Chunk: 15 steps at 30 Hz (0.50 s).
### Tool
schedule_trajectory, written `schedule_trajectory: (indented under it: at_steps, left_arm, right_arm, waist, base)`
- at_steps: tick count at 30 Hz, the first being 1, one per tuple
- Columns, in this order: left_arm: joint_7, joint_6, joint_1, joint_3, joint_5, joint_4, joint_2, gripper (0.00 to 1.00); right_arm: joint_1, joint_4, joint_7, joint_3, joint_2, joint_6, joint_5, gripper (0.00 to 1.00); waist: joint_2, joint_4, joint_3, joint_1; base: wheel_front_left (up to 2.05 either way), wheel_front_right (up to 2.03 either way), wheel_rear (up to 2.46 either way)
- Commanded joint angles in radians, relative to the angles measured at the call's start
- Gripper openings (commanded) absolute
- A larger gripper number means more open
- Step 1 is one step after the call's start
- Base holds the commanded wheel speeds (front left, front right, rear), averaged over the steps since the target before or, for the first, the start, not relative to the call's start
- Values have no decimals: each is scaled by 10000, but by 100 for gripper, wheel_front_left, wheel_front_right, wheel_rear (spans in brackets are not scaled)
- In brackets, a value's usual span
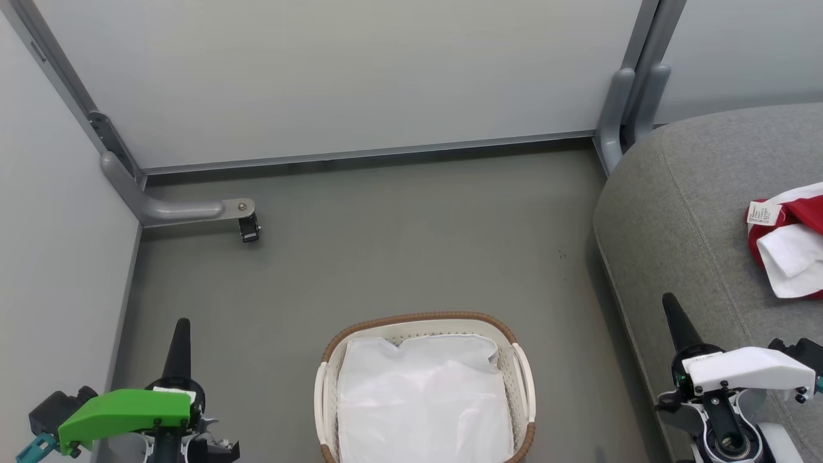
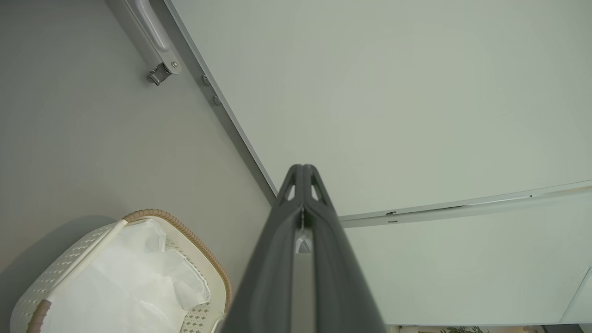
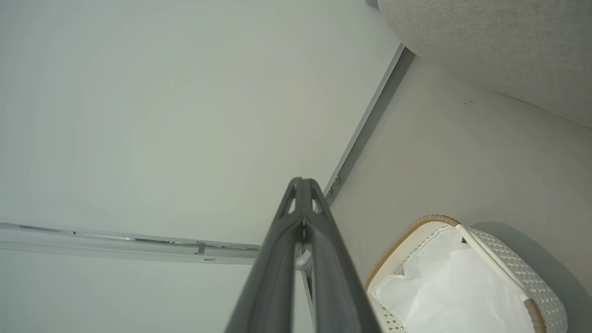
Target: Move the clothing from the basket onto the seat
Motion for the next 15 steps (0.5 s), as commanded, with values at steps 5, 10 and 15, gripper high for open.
schedule_trajectory:
  at_steps: [5,10,15]
  left_arm:
    - [161,-24,-234,94,-555,-170,75,0]
    - [265,-26,-241,132,-941,-216,78,0]
    - [381,-27,-256,176,-1325,-260,81,0]
  right_arm:
    - [81,-180,178,-79,-63,-5,595,0]
    - [88,-234,282,-119,-66,-6,996,0]
    - [110,-284,388,-160,-70,-6,1402,0]
  waist:
    - [-1,6,-31,0]
    - [-1,11,-59,0]
    - [-1,16,-88,0]
  base:
    - [0,0,0]
    - [0,0,0]
    - [0,0,0]
